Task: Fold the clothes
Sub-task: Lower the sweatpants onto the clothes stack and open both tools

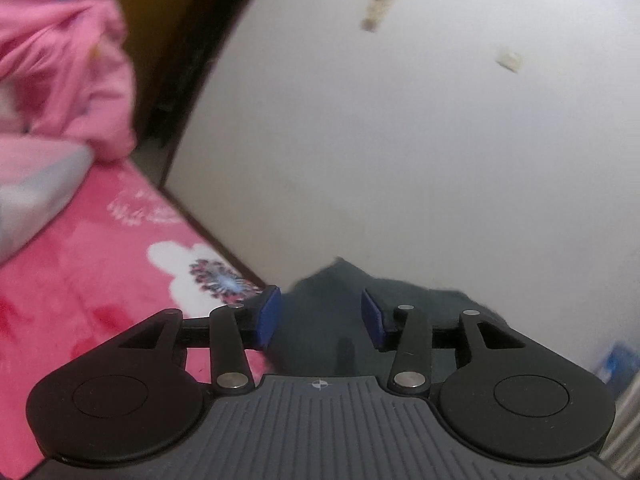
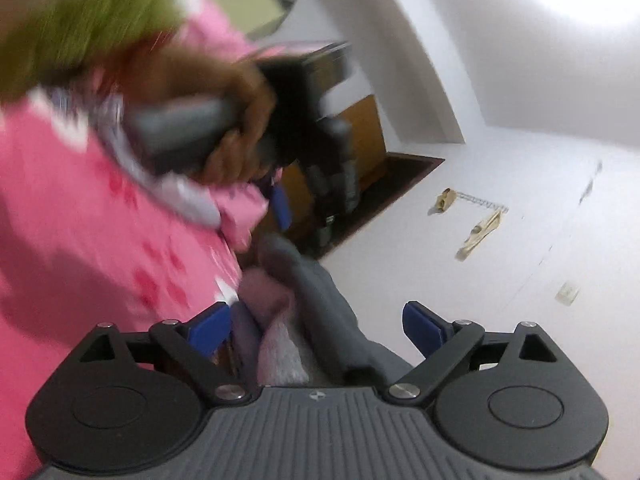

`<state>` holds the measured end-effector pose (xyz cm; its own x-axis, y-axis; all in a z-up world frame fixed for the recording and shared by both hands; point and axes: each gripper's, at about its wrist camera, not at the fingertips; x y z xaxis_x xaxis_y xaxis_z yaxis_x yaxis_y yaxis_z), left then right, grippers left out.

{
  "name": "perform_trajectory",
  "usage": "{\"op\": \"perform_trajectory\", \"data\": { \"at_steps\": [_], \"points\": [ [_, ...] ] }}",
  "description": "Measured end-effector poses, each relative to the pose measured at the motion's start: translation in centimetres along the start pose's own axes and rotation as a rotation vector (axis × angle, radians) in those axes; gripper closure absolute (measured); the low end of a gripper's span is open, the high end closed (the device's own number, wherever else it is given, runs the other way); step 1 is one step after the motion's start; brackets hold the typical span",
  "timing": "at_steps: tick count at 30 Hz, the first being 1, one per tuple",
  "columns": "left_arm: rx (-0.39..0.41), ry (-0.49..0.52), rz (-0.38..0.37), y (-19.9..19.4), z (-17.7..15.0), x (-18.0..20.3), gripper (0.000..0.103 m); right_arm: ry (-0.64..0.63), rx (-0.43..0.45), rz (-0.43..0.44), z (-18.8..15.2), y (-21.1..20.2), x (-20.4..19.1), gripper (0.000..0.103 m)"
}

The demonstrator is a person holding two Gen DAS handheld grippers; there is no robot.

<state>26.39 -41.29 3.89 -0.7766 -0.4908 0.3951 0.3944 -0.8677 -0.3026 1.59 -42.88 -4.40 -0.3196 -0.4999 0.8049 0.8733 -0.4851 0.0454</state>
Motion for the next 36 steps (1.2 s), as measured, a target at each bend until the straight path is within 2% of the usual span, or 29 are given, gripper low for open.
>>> {"op": "perform_trajectory", "data": {
  "at_steps": [4,5,6,7,9,12,18,23,25,27,31,33,36],
  "points": [
    [-0.059,0.099,0.036,2.3,-1.4,1.0,0.059,-0.066,-0.098,-0.034,-0.9,1.8,-0.1,0.016],
    [-0.064,0.106,0.044,2.6,-1.8,1.0,0.059,-0.055,-0.1,-0.026,-1.0,1.7,0.1,0.021],
    [-0.069,0.112,0.052,3.0,-2.2,0.9,0.058,-0.031,-0.101,-0.012,-1.0,1.7,0.2,0.032],
    [-0.07,0.115,0.057,3.3,-2.5,0.8,0.058,-0.014,-0.102,-0.001,-0.8,1.7,0.3,0.036],
    [-0.065,0.1,0.052,3.6,-2.5,0.4,0.058,-0.041,-0.1,0.001,-0.3,1.8,0.3,0.058],
    [-0.071,0.105,0.05,3.5,-2.1,0.2,0.058,-0.04,-0.107,0.012,-0.1,1.6,1.4,0.07],
    [-0.059,0.191,0.024,3.2,-2.2,1.2,0.058,-0.103,-0.102,0.001,-0.9,1.3,2.8,0.073],
    [-0.073,0.212,0.018,3.1,-3.2,0.9,0.056,-0.132,-0.129,0.099,-3.3,-0.2,-0.8,0.073],
    [-0.079,0.22,0.015,3.1,-3.6,0.7,0.055,-0.147,-0.117,0.068,-3.4,-1.2,-1.6,0.071],
    [-0.079,0.221,0.02,2.8,-3.4,0.6,0.055,-0.067,-0.099,0.074,-2.8,-2.3,-0.7,0.068],
    [-0.054,0.221,0.03,1.0,-2.1,0.3,0.055,0.266,-0.02,0.102,-2.0,-5.4,4.9,0.068],
    [-0.001,0.201,0.035,-0.5,-1.0,0.0,0.055,0.418,0.024,0.072,-2.1,-6.2,8.3,0.068],
    [0.085,0.106,0.054,-1.5,0.5,-0.4,0.055,0.706,0.087,0.053,-3.2,-4.7,14.1,0.068]
  ]
}}
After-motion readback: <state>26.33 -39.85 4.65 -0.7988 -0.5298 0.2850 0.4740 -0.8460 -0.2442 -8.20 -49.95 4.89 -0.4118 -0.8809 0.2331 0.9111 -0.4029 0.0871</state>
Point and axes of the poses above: each gripper's, at about its wrist camera, not at the fingertips, and y roughly the way its jaws point, x to its right, z to its top, and after that the axes turned 3 degrees about z, right-handed
